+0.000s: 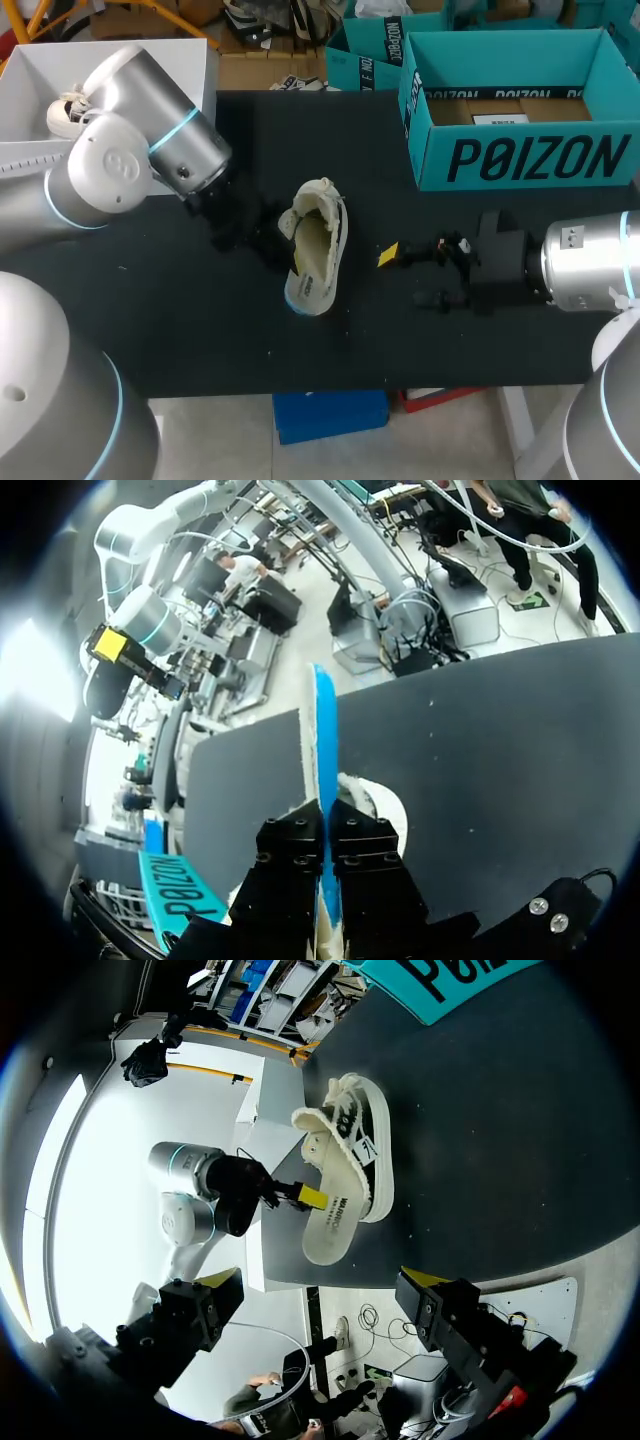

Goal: Take the shoe out of the shoebox, open the shoe tongue, remove and reinsert the insole, then place the shoe into the shoebox

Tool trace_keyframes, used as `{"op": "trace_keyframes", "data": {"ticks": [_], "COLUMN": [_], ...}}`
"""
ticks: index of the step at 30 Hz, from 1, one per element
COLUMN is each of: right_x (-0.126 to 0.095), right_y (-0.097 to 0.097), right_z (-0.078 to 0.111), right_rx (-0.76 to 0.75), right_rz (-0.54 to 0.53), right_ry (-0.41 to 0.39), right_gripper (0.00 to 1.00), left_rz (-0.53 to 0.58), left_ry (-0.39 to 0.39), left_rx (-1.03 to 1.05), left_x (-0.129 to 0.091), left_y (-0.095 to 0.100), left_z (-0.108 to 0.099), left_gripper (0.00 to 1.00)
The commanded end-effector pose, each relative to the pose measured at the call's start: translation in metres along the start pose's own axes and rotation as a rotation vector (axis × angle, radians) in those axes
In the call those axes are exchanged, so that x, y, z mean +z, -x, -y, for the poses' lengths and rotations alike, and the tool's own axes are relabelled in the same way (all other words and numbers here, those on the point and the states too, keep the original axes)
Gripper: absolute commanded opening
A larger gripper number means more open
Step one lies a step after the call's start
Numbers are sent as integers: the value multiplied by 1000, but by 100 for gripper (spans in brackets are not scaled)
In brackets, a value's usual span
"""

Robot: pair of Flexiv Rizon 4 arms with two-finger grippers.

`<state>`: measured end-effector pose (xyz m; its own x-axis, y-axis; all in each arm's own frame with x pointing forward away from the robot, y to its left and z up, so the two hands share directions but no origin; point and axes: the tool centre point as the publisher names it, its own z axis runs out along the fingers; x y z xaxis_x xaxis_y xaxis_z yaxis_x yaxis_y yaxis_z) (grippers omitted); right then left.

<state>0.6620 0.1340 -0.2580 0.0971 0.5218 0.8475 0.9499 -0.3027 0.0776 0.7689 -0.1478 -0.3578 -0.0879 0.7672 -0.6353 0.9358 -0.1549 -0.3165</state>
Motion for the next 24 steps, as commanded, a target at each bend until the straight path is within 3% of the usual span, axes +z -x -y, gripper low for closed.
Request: {"op": "trace_keyframes", "data": {"ticks": [1,24], "right_x": [0,0], "right_y": [0,0], "right_z": [0,0], "right_rx": [0,0], "right_rz": [-1,-1], "right_ry": [0,0], "right_gripper": [100,100], "left_rz": [1,47], "left_ry": [-6,92], "left_rx": [5,59], "left_x": [1,2], "left_y": [0,11], "left_z": [-5,-35], "left_gripper": [0,0]}}
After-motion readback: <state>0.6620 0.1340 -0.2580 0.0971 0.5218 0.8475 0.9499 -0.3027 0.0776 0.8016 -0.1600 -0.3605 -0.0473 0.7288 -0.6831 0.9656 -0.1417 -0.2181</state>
